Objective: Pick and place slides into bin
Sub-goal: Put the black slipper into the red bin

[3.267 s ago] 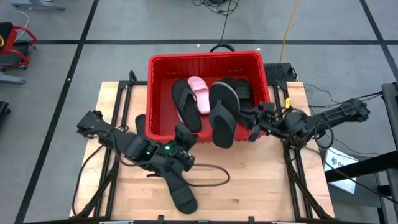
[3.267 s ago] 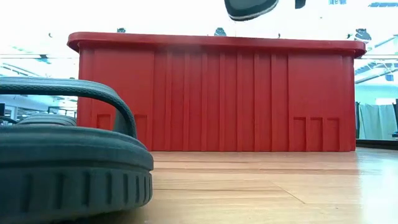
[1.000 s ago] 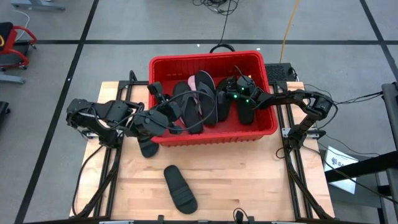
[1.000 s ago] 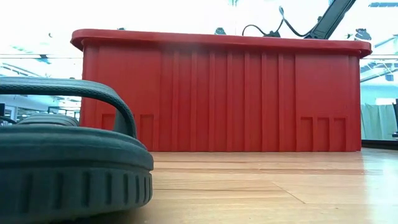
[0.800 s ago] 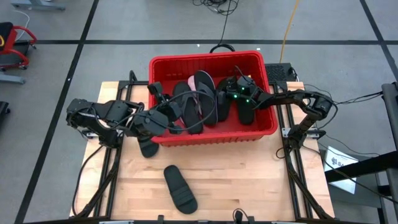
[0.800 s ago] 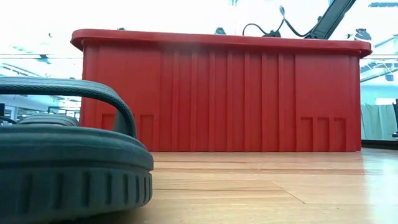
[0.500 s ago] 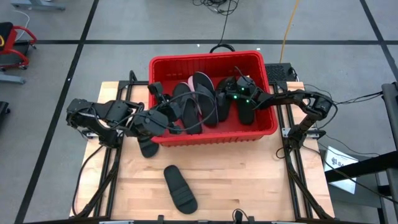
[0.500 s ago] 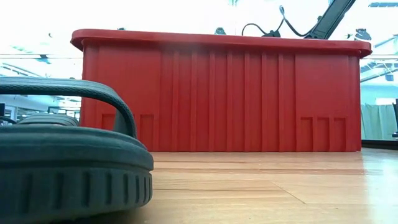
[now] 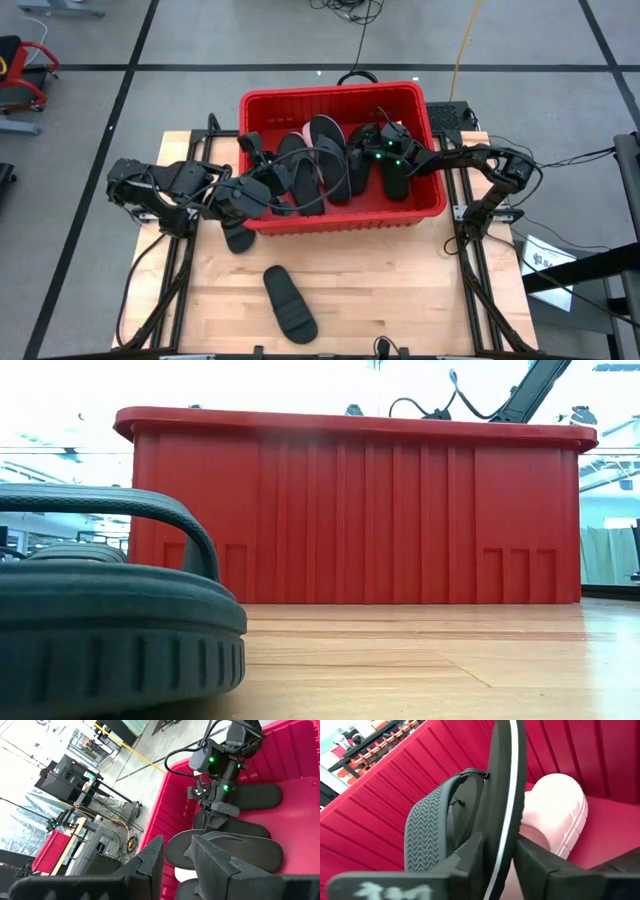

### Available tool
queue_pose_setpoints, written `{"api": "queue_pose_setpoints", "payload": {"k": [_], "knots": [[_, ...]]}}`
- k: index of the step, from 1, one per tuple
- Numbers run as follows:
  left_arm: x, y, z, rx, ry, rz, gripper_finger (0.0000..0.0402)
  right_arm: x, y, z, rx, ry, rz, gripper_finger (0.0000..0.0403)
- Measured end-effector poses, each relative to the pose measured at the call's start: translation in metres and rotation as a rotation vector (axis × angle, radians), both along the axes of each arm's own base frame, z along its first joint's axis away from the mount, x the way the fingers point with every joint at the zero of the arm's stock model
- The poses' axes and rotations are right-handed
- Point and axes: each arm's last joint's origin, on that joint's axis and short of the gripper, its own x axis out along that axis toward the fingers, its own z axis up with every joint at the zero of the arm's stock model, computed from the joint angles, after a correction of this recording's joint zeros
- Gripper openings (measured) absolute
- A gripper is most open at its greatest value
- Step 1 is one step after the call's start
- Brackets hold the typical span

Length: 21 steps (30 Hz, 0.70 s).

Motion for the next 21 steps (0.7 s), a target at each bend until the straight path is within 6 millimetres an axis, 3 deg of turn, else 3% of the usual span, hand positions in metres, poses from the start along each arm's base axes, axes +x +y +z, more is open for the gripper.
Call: {"api": "queue_pose_setpoints", "payload": {"k": [11, 18, 21], "knots": [[0.0000, 0.0001, 0.0000, 0.000, 0.000, 0.000, 0.0108, 0.0000, 0.0001, 0.0000, -0.012, 0.004, 0.005, 0.0202], [0.0000, 0.0001, 0.0000, 0.000, 0.000, 0.000, 0.0108, 0.0004, -0.0001, 0.0017, -0.143, 0.033, 0.043, 0.0225], [0.0000, 0.0001, 0.0000, 0.000, 0.001, 0.000, 0.0108, 0.0010, 0.0022, 0.0018, -0.220, 0.045, 0.154, 0.0226]]}}
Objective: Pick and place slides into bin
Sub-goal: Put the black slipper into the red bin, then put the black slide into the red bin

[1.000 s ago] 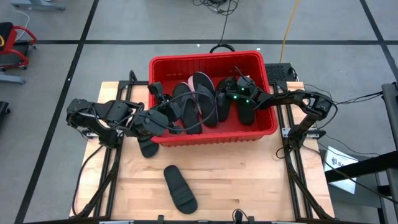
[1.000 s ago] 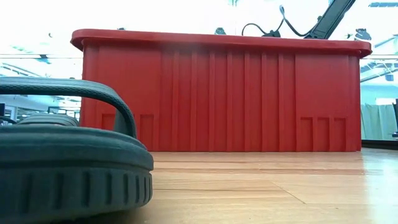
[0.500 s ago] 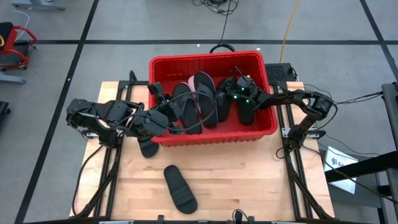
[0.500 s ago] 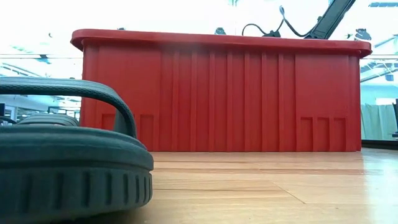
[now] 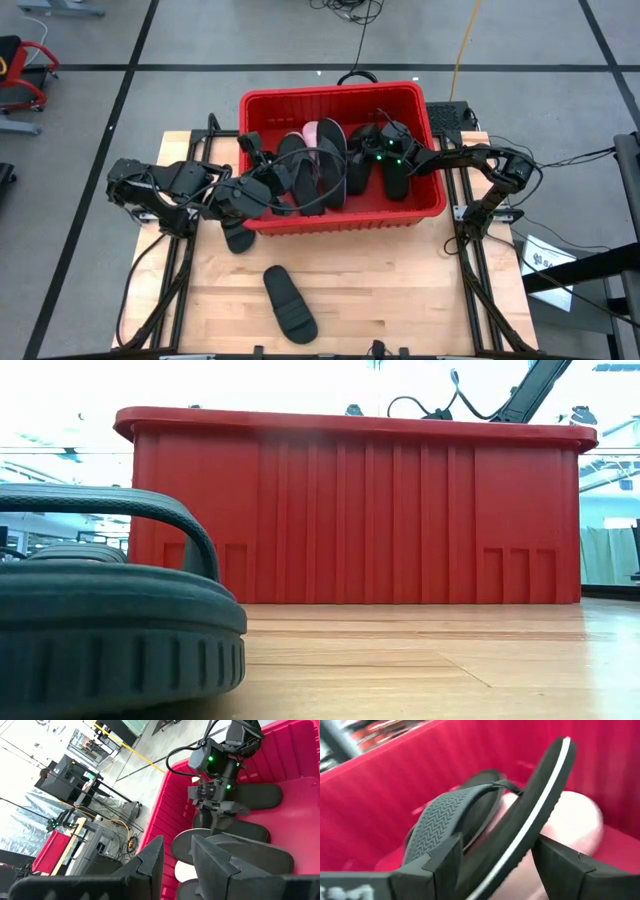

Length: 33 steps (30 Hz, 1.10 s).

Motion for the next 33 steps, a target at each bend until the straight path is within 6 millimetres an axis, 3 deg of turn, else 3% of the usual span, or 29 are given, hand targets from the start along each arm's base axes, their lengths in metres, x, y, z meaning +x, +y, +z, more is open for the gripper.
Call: {"api": "queue_pose_setpoints", "payload": {"k": [3, 9, 22, 27, 33], "knots": [[0.000, 0.000, 0.000, 0.000, 0.000, 0.000, 0.0108, 0.002, 0.003, 0.000, -0.033, 0.005, 0.048, 0.0223], [0.000, 0.000, 0.000, 0.000, 0.000, 0.000, 0.0108, 0.000, -0.001, 0.000, -0.062, 0.031, -0.101, 0.0221], [0.000, 0.000, 0.000, 0.004, 0.004, -0.002, 0.0108, 0.002, 0.001, 0.002, -0.200, 0.060, -0.059, 0.0220], [0.000, 0.000, 0.000, -0.016, -0.018, 0.010, 0.0108, -0.004, 0.005, 0.024, -0.263, 0.007, -0.060, 0.0215], [-0.002, 0.000, -0.002, -0.067, -0.048, 0.042, 0.0108, -0.021, 0.022, 0.071, -0.393, -0.079, -0.045, 0.0214]]}}
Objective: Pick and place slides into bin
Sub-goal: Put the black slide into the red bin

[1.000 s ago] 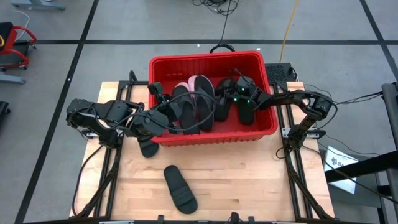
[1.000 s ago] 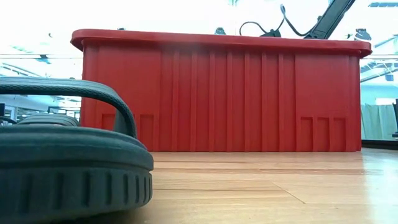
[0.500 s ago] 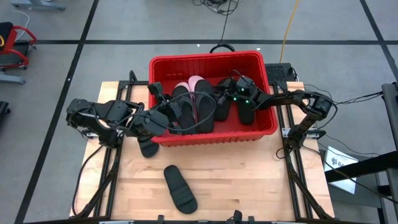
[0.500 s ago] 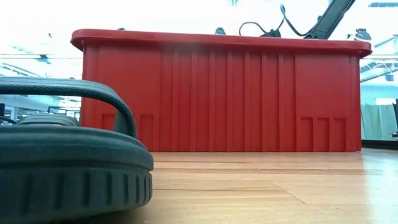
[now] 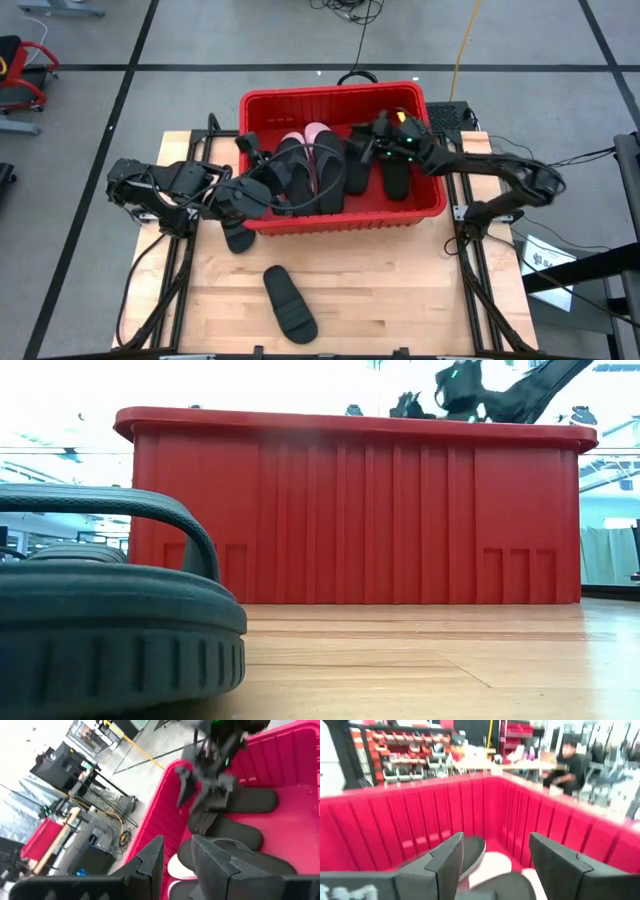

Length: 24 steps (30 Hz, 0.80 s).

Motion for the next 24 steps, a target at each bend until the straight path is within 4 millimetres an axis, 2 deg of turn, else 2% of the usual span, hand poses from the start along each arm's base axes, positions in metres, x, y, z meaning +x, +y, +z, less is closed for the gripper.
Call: {"api": "queue_pose_setpoints", "payload": {"k": [4, 8, 15, 20, 24], "knots": [[-0.008, -0.001, -0.006, -0.069, 0.000, 0.039, 0.0108, -0.016, 0.023, 0.027, -0.077, 0.017, 0.042, 0.0210], [-0.016, -0.005, -0.014, -0.218, 0.013, 0.048, 0.0108, -0.031, 0.054, 0.042, -0.165, 0.094, 0.126, 0.0210], [-0.029, -0.022, -0.034, -0.761, 0.154, 0.027, 0.0108, -0.056, 0.099, 0.058, -0.211, 0.142, 0.280, 0.0207], [-0.027, -0.046, -0.065, -0.949, 0.265, 0.048, 0.0108, -0.066, 0.121, 0.062, -0.214, 0.142, 0.369, 0.0207], [-0.023, -0.070, -0.094, -1.081, 0.328, -0.005, 0.0108, -0.072, 0.134, 0.064, -0.216, 0.143, 0.433, 0.0206]]}}
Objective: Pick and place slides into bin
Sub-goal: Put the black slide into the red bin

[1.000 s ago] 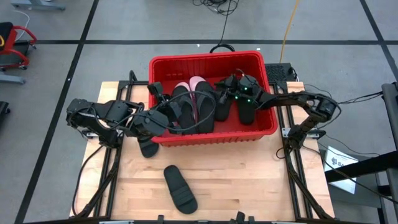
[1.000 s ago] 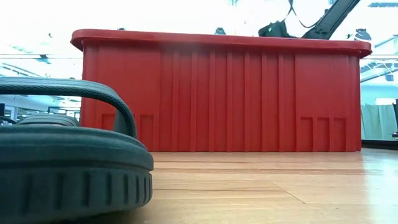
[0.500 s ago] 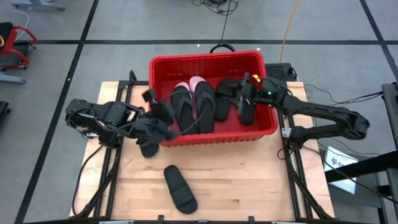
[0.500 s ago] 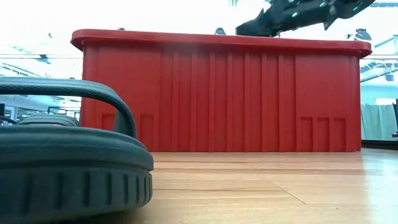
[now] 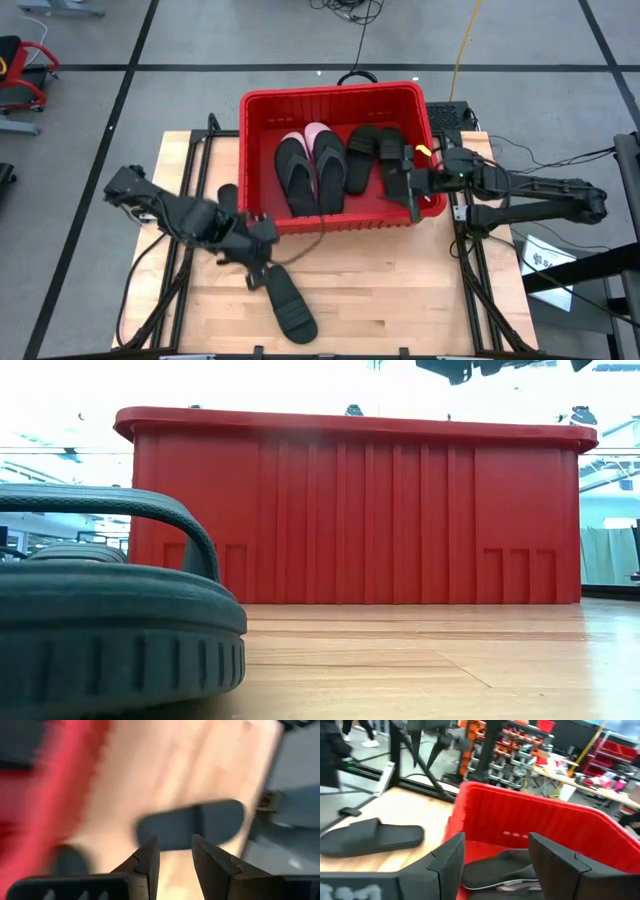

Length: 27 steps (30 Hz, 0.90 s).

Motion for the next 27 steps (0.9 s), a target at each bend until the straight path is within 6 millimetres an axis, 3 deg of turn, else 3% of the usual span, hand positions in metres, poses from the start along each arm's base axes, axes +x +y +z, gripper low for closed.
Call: {"api": "queue_pose_setpoints", "payload": {"k": [6, 12, 20, 27], "knots": [[0.014, -0.029, -0.046, -0.161, -0.094, -0.080, 0.0108, -0.003, 0.013, 0.002, 0.000, -0.007, 0.067, 0.0206], [0.014, -0.048, -0.095, -0.278, -0.153, -0.172, 0.0108, -0.003, 0.020, 0.000, 0.004, 0.012, 0.107, 0.0206], [0.001, -0.048, -0.150, -0.338, -0.139, -0.145, 0.0108, -0.003, 0.026, -0.003, 0.008, 0.044, 0.139, 0.0206], [-0.007, -0.044, -0.181, -0.431, -0.193, -0.084, 0.0108, -0.003, 0.026, -0.003, 0.008, 0.047, 0.139, 0.0206]]}}
